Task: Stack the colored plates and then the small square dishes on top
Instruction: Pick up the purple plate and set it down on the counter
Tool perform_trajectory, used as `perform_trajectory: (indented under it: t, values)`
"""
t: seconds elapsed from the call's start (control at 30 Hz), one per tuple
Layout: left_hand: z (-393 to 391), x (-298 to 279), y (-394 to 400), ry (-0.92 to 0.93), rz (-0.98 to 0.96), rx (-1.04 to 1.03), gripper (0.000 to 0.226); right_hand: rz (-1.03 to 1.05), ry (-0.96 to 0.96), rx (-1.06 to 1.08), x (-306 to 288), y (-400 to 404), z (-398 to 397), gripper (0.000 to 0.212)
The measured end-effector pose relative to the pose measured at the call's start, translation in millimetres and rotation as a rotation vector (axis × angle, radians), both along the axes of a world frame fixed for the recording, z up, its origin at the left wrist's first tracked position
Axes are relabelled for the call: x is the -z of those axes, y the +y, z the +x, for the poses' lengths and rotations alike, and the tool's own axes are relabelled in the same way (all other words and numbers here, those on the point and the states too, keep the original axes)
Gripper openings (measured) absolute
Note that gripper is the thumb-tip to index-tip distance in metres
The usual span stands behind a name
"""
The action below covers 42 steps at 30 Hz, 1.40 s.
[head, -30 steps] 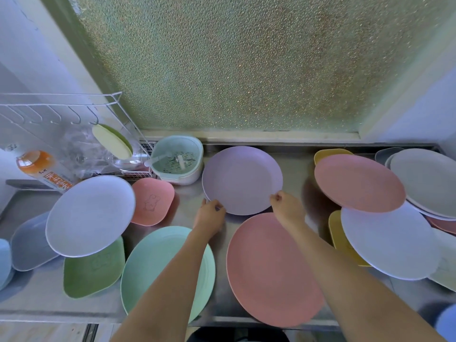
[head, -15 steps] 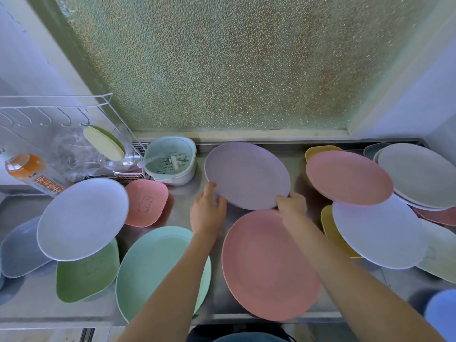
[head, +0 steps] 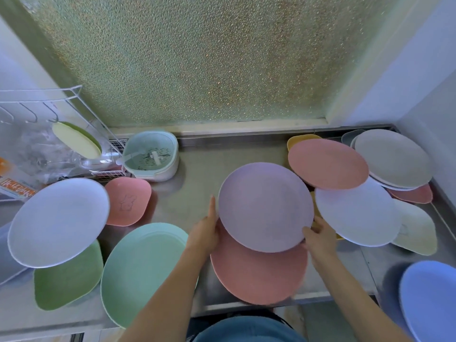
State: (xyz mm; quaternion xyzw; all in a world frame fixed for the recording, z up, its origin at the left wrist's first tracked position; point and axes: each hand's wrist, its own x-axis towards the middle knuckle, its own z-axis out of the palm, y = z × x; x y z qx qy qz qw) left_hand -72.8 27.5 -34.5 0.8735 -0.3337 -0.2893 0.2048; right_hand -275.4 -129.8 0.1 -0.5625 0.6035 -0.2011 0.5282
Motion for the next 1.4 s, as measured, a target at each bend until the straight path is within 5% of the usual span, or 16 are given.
perform_trajectory:
  t: [0.27,0.53,0.67,0.77,0.93,1.13,1.4]
  values:
    - [20,12,-1,0.113,-0.071,-0.235,0.038,-0.121,0.104,-0.165,13,16,-28,0.025]
    - [21,2,-2,0.108,-0.067,-0.175,0.036,-0.312,0.3,-0.185,23,28,-3,0.018]
    - [23,3,-2,0.061,0.064,-0.04,0.055,0.001,0.344,-0.04,23,27,10,0.055]
    - [26,3,-3,0.043,0.119,-0.016,0.05,0.032,0.352,-0.017,24,21,17,0.063]
    - [25,5,-8,0.074,0.178,0.004,0.024,0.104,0.25,0.04,24,20,18,0.054]
    - [29,1,-20,0.228,0.282,0.018,0.042,0.076,0.225,-0.002,26,18,16,0.051]
    - [25,-9,-22,0.33,0.282,-0.027,0.034,0.022,0.382,-0.134,33,9,13,0.059]
